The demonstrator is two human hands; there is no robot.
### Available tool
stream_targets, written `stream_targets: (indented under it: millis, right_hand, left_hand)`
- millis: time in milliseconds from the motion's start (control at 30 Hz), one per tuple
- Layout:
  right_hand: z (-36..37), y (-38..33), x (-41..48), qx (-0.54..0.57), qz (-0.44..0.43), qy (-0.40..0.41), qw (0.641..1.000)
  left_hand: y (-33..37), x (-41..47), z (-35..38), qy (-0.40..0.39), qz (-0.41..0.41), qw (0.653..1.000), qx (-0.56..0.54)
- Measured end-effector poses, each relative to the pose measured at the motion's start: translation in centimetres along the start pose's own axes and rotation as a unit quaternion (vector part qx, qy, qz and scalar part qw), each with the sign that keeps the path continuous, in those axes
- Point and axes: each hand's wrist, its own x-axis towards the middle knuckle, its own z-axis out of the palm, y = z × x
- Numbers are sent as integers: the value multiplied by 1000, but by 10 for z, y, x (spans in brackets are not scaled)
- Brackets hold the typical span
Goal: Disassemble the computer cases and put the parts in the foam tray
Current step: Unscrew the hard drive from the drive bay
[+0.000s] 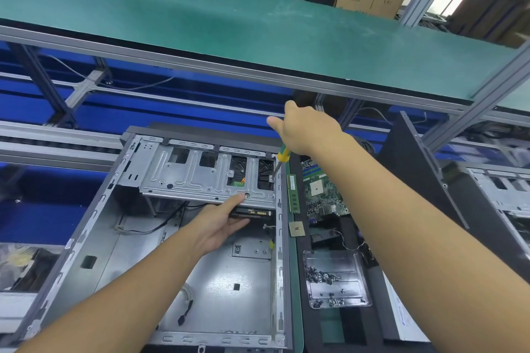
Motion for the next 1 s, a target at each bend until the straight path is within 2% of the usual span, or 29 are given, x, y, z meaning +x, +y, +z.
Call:
stream_targets:
  millis: [67, 233, 467, 700, 1000]
  right_hand:
    - [2, -1, 3, 15, -25, 10, 1000]
    - [-9, -4, 3, 53, -65, -82, 993]
    - [-1, -3, 2, 42, -38, -5, 998]
    - [0, -4, 4, 52, -56, -5, 997]
    - [-8, -5, 0, 76, -46, -59, 994]
  left_hand:
    - [0, 0, -3, -12, 6, 1000, 8]
    - [-4, -4, -5, -33, -1, 992, 123]
    - [-7, -9, -5, -44, 30, 996, 77]
    - [-10, -9, 3, 19, 43, 994, 96]
    - [-9, -8, 2, 19, 34, 992, 121]
